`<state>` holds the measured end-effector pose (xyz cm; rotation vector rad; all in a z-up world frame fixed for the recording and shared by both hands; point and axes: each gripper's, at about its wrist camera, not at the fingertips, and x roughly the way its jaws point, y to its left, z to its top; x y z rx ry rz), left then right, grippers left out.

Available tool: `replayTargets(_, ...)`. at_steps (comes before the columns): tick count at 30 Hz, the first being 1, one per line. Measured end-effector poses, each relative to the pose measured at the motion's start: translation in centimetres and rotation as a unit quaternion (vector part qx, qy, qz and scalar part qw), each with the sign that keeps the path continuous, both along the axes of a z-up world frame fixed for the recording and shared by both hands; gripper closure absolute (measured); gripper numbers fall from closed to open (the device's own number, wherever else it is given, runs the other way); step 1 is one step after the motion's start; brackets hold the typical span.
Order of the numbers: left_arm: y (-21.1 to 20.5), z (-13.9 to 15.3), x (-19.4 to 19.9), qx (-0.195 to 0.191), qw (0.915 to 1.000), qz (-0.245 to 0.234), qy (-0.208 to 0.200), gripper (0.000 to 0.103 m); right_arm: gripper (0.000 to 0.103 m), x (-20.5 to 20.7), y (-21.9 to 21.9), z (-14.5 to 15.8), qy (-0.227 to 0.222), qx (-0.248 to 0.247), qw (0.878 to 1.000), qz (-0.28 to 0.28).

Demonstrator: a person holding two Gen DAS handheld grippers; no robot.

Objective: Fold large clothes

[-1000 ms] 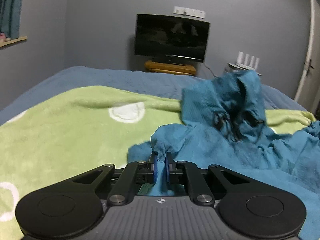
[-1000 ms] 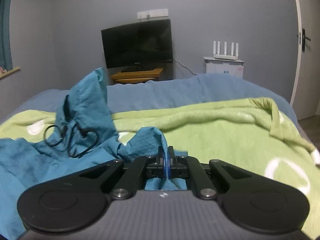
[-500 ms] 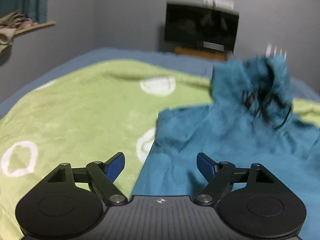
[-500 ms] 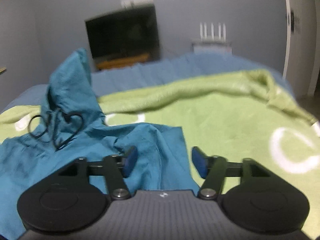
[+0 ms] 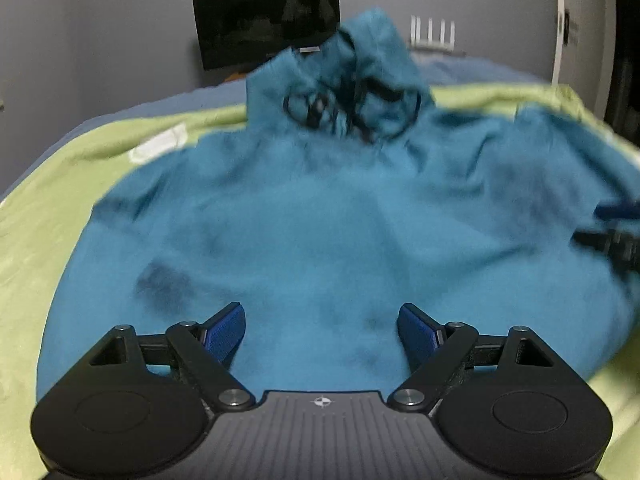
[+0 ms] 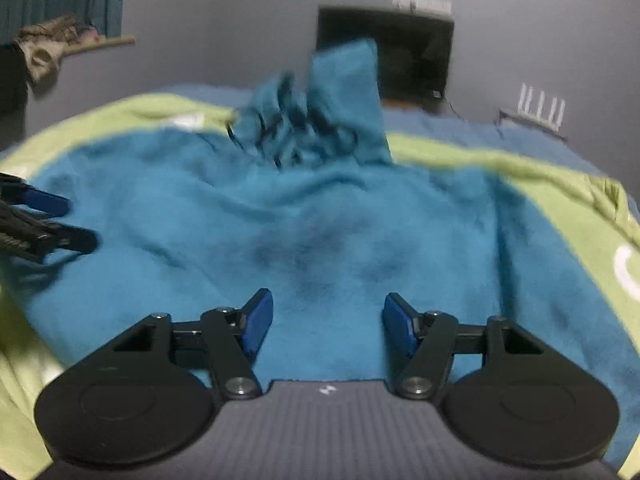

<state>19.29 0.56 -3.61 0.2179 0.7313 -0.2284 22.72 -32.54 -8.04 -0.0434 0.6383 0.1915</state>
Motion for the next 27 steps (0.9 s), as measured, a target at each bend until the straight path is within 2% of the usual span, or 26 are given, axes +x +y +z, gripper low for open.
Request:
replayTargets(2, 0.6, -0.6, -0.6, 0.024, 0.9997, 0.007, 0.004, 0.016, 0.042, 0.2, -2.9, -0.6, 0.008, 0.022, 0.998, -0.05)
replayTargets(4, 2.1, -0.2, -1.0, 0.016, 0.9992, 0.035, 0.009, 0.016, 0.042, 0.0, -5.8, -0.6, 0.005, 0.037, 0.994, -0.103)
replayTargets(6, 3.9, 0.4, -1.4, 0.003, 0.9977, 0.066, 0.013, 0.016, 0.042, -0.7, -8.6, -0.6, -0.004, 0.049, 0.984, -0.171)
replayTargets(7, 4.5, 0.6, -1.8, -0.003, 0.9969, 0.077, 0.014, 0.016, 0.042, -0.9, -9.9, -0.7, -0.001, 0.054, 0.976, -0.209)
replayTargets(10, 5.9, 0.9, -2.5, -0.012, 0.9957, 0.089, 0.019, 0.016, 0.042, -2.6, -14.0, -1.3, 0.022, 0.102, 0.943, -0.317)
replayTargets(12, 6.5, 1.4, -2.9, -0.012, 0.9946, 0.101, 0.015, 0.015, 0.042, -3.8, -15.4, -1.1, 0.025, 0.146, 0.928, -0.343)
replayTargets(13, 6.8, 1.7, -3.2, -0.017, 0.9937, 0.11, 0.013, 0.015, 0.042, -4.5, -15.5, -0.6, 0.017, 0.155, 0.925, -0.345)
replayTargets(16, 7.9, 2.9, -4.3, -0.045, 0.9901, 0.133, 0.001, 0.015, 0.042, -6.1, -14.1, 1.3, -0.018, 0.152, 0.936, -0.317)
replayTargets(19, 8.9, 3.6, -5.2, -0.068, 0.9862, 0.151, -0.003, 0.015, 0.042, -7.4, -11.2, 2.9, -0.044, 0.153, 0.954, -0.254)
replayTargets(22, 9.8, 2.5, -4.7, -0.068, 0.9822, 0.172, 0.031, 0.014, 0.042, -7.2, -9.0, 2.3, -0.004, 0.171, 0.965, -0.198)
replayTargets(24, 10.5, 1.7, -4.6, -0.074, 0.9783, 0.187, 0.049, 0.01, 0.042, -6.2, -7.7, 0.9, 0.043, 0.13, 0.973, -0.185)
replayTargets(25, 10.9, 1.6, -4.6, -0.082, 0.9752, 0.198, 0.054, 0.008, 0.042, -5.9, -7.7, 0.1, 0.062, 0.122, 0.972, -0.19)
replayTargets(27, 11.7, 1.9, -4.8, -0.101, 0.9696, 0.216, 0.053, 0.008, 0.042, -6.0, -8.7, -0.3, 0.063, 0.146, 0.965, -0.21)
